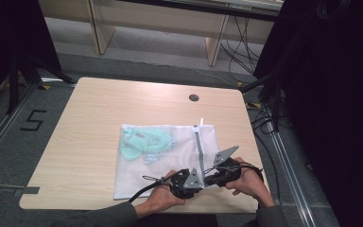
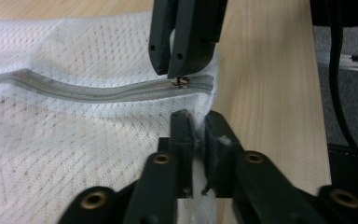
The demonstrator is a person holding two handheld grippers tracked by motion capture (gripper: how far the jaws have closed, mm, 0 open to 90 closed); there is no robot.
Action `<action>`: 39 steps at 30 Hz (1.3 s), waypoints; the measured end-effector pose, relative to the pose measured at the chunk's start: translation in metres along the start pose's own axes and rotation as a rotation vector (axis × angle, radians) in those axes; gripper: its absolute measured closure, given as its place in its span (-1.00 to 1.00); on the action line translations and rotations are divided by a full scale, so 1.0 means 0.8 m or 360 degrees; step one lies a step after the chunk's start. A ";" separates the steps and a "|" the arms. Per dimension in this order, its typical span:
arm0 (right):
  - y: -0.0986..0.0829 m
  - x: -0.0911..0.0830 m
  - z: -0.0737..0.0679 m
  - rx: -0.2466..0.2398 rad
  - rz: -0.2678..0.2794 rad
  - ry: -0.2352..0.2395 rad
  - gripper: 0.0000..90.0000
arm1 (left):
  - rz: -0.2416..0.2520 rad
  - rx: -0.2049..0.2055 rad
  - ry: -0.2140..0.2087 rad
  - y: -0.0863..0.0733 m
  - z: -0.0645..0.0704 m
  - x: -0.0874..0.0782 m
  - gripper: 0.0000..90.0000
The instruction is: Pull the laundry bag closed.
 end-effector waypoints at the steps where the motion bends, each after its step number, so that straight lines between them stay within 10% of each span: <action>1: 0.000 0.000 0.000 0.0000 0.0000 0.0000 0.94 | -0.0006 0.0037 0.0005 0.000 0.001 -0.001 0.91; 14: -0.004 0.006 0.006 0.0013 -0.0020 0.0021 0.94 | -0.0007 0.0145 0.0020 -0.001 0.004 -0.003 0.97; 39: -0.003 0.022 0.022 -0.0033 -0.0063 0.0030 0.93 | -0.0013 0.0072 -0.0039 -0.004 0.005 -0.008 0.98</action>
Point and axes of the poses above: each handheld gripper's, and its own axes: x roughly forward along the jaws, y roughly out of its top, z roughly to its right, the point moved 3 cm from there along x, roughly forward along the jaws, and after that the axes turned 10 degrees about -x, right-handed, at the moved point
